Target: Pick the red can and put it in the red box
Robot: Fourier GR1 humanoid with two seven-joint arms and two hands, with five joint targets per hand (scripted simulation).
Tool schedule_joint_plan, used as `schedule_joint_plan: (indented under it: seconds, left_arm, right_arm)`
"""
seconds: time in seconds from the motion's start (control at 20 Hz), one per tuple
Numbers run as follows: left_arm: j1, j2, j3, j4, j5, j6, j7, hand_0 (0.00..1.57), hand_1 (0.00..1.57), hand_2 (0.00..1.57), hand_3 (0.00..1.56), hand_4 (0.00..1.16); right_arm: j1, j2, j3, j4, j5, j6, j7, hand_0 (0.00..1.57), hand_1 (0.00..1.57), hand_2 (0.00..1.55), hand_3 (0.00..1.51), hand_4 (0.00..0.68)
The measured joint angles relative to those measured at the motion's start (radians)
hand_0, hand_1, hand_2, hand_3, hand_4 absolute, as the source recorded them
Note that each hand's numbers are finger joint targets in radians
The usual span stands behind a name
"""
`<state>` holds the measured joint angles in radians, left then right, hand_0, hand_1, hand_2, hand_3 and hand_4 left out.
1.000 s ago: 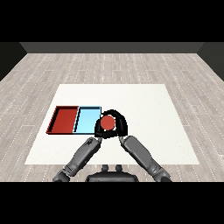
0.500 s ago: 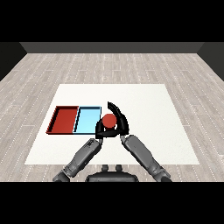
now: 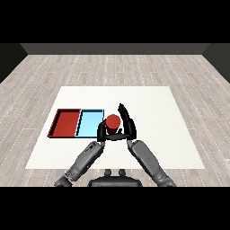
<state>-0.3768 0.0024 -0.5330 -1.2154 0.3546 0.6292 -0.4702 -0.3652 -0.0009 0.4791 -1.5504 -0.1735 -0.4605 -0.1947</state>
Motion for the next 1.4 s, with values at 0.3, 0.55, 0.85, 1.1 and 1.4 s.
schedule_joint_plan:
  seconds: [0.3, 0.55, 0.85, 1.1, 1.4]
  left_arm:
    - [0.007, 0.002, 0.065, -0.020, -0.051, -0.021, 0.026, 1.57, 1.57, 1.56, 1.47, 1.13]
    - [0.015, 0.043, 0.108, -0.093, -0.084, -0.025, 0.096, 1.57, 1.57, 1.57, 1.48, 1.13]
    - [0.001, 0.137, 0.213, -0.108, -0.089, -0.060, 0.132, 1.57, 1.57, 1.57, 1.48, 1.14]
    - [0.022, 0.277, 0.299, -0.151, -0.096, -0.084, 0.209, 1.57, 1.57, 1.57, 1.49, 1.11]
    - [-0.008, 0.423, 0.374, -0.008, -0.144, -0.120, 0.275, 1.57, 1.57, 1.55, 1.49, 1.11]
  right_arm:
    - [0.087, -0.031, -0.038, -0.123, -0.012, 0.057, 0.014, 0.00, 0.00, 0.00, 0.00, 0.000]
    - [0.172, -0.072, -0.096, -0.243, -0.045, 0.104, 0.023, 0.00, 0.00, 0.00, 0.00, 0.000]
    - [0.294, -0.158, -0.199, -0.312, -0.108, 0.198, -0.018, 0.00, 0.00, 0.00, 0.00, 0.000]
    - [0.375, -0.197, -0.268, -0.333, -0.147, 0.233, -0.026, 0.00, 0.00, 0.00, 0.00, 0.000]
    - [0.426, -0.208, -0.324, -0.283, -0.185, 0.282, -0.068, 0.00, 0.00, 0.00, 0.00, 0.000]
